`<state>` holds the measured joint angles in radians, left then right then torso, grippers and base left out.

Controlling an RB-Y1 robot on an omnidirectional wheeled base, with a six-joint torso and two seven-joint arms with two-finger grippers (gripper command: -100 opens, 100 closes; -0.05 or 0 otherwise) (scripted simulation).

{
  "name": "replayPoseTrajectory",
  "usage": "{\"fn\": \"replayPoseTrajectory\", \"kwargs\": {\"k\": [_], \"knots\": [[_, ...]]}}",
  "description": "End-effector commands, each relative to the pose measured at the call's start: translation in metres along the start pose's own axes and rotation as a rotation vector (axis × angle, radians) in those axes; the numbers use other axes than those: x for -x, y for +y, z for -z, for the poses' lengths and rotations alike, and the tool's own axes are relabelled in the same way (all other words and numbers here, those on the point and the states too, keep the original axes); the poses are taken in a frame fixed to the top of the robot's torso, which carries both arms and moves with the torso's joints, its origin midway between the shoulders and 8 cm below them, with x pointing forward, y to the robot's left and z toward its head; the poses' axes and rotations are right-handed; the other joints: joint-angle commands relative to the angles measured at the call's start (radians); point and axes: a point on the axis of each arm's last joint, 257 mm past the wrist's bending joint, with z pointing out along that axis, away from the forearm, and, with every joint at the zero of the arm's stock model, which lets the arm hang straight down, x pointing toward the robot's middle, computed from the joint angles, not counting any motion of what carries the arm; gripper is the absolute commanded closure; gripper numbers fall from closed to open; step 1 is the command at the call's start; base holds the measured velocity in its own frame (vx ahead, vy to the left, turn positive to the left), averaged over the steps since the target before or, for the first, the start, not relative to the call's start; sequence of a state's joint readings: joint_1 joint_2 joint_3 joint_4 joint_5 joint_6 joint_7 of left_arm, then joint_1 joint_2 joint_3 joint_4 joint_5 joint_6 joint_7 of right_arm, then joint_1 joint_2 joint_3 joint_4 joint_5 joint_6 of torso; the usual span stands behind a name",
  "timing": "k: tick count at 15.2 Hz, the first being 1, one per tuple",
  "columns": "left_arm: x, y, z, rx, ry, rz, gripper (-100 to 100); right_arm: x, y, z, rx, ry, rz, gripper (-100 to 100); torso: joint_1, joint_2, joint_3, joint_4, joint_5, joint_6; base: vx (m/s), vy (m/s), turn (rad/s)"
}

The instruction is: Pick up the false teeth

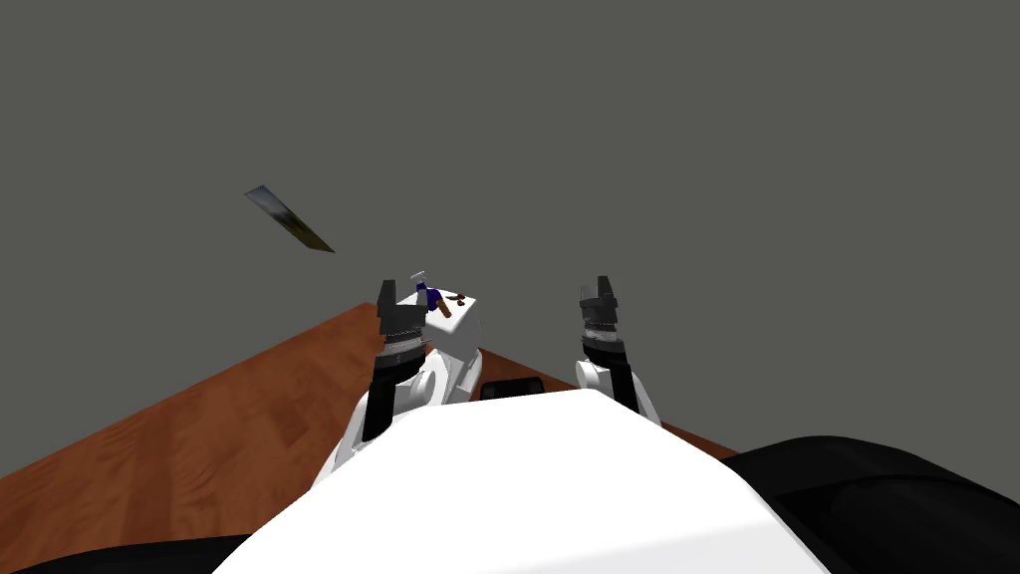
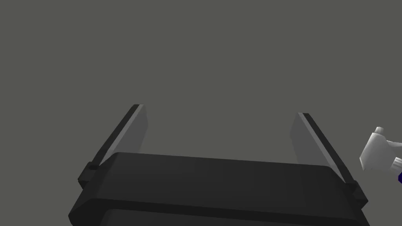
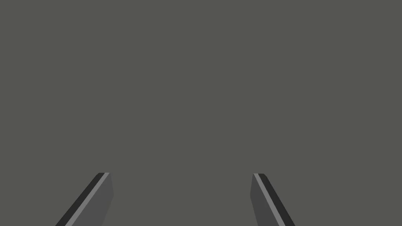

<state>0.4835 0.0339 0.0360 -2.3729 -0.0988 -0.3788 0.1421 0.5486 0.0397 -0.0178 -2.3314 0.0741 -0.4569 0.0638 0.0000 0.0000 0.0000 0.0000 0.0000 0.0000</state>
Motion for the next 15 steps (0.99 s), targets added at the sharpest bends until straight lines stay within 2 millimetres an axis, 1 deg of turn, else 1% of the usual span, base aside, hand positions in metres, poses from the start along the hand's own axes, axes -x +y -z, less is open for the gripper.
{"fn": "replayPoseTrajectory", "kwargs": {"k": [1, 5, 6, 7, 10, 11, 12, 13, 14, 15], "knots": [[-0.004, 0.009, -0.001, 0.011, 0.034, -0.006, -100, 0.0, 0.0, 0.0, 0.0, 0.0, 0.0, 0, 0.0, 0.0, 0.0, 0.0, 0.0, 0.0, -0.004, -0.008, -0.004], [-0.005, 0.037, -0.005, 0.045, 0.073, 0.0, -100, 0.0, 0.0, 0.0, 0.0, 0.0, 0.0, 0, -0.001, 0.001, 0.0, 0.0, 0.0, 0.0, -0.016, -0.026, -0.011], [-0.005, 0.038, -0.004, 0.049, 0.073, 0.0, -100, 0.0, 0.0, 0.0, 0.0, 0.0, 0.0, 0, -0.002, 0.001, 0.0, 0.0, 0.0, 0.0, -0.018, -0.032, -0.007], [-0.003, 0.048, -0.006, 0.061, 0.077, 0.005, -100, 0.0, 0.0, 0.0, 0.0, 0.0, 0.0, 0, -0.002, 0.001, 0.0, 0.0, 0.0, 0.0, -0.02, -0.028, -0.006], [0.0, 0.066, -0.011, 0.081, 0.081, 0.018, -100, 0.0, 0.0, 0.0, 0.0, 0.0, 0.0, 0, -0.002, 0.001, 0.001, 0.0, 0.0, 0.0, -0.02, -0.032, -0.012], [0.001, 0.071, -0.009, 0.09, 0.08, 0.017, -100, 0.0, 0.0, 0.0, 0.0, 0.0, 0.0, 0, -0.002, 0.001, 0.0, 0.0, 0.0, 0.0, -0.012, -0.027, -0.008], [0.003, 0.078, -0.013, 0.094, 0.08, 0.026, -100, 0.0, 0.0, 0.0, 0.0, 0.0, 0.0, 0, -0.002, 0.001, 0.0, 0.0, 0.0, 0.0, -0.013, -0.024, -0.008], [0.003, 0.083, -0.011, 0.105, 0.078, 0.025, -100, 0.0, 0.0, 0.0, 0.0, 0.0, 0.0, 0, -0.002, 0.001, 0.0, 0.0, 0.0, 0.0, -0.014, -0.021, -0.008], [0.006, 0.089, -0.016, 0.107, 0.077, 0.035, -100, 0.0, 0.0, 0.0, 0.0, 0.0, 0.0, 0, -0.002, 0.001, 0.0, 0.0, 0.0, 0.0, -0.016, -0.025, -0.014], [0.007, 0.096, -0.013, 0.121, 0.075, 0.035, -100, 0.0, 0.0, 0.0, 0.0, 0.0, 0.0, 0, -0.002, 0.001, 0.0, 0.0, 0.0, 0.0, -0.014, -0.028, -0.012]]}}
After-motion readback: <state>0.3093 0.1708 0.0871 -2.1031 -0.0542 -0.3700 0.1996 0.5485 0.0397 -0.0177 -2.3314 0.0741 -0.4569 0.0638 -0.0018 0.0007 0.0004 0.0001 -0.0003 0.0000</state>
